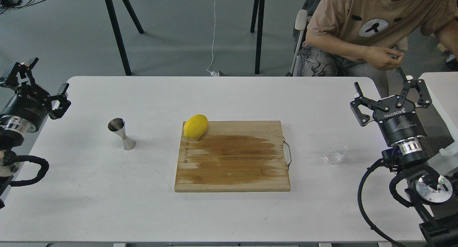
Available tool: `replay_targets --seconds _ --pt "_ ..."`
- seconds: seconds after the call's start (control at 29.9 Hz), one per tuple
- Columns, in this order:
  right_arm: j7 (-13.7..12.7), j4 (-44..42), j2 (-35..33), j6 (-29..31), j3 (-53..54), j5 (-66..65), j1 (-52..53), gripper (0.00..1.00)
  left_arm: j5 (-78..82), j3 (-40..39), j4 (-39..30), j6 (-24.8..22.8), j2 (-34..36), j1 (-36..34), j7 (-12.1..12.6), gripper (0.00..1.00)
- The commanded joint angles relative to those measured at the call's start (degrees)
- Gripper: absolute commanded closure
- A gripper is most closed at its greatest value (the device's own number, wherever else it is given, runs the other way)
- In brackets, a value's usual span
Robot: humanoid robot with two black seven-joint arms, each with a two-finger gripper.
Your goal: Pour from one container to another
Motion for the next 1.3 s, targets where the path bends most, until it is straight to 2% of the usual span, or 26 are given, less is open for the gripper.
replay_targets --seconds 0.0,0.43,0.67,0.9,1.04,1.27 --pt "0.00 0.00 -0.06 0.00 0.05 0.00 -0.08 0.01 -0.10 -0.11 0.00 0.00 -0.53 -0.22 0.00 0.00" --pt "0.00 0.17 0.03 0.00 0.14 0.08 0.00 0.01 -0.97 -0.64 0.08 0.00 -0.36 0.13 0.00 0.00" --pt "0.00 0.17 0.03 0.00 0.49 0.09 0.00 0.01 0.16 -0.64 -0.09 0.00 7.46 -1.36 0.00 0.00" --pt "0.00 0.26 0.12 0.00 0.14 0.09 -0.08 0.01 17.36 -0.73 -0.88 0.00 9.84 -5.58 0.00 0.00" --pt "0.00 0.18 0.12 0.00 -0.22 0.09 -0.17 0.01 31.25 -0.73 -5.18 0.00 10.89 -8.13 0.00 0.00" --pt "0.18 0.17 0.12 0.00 -0.30 0.09 -0.43 0.01 50.42 -0.11 -19.67 0.00 13.97 -7.79 0.00 0.00"
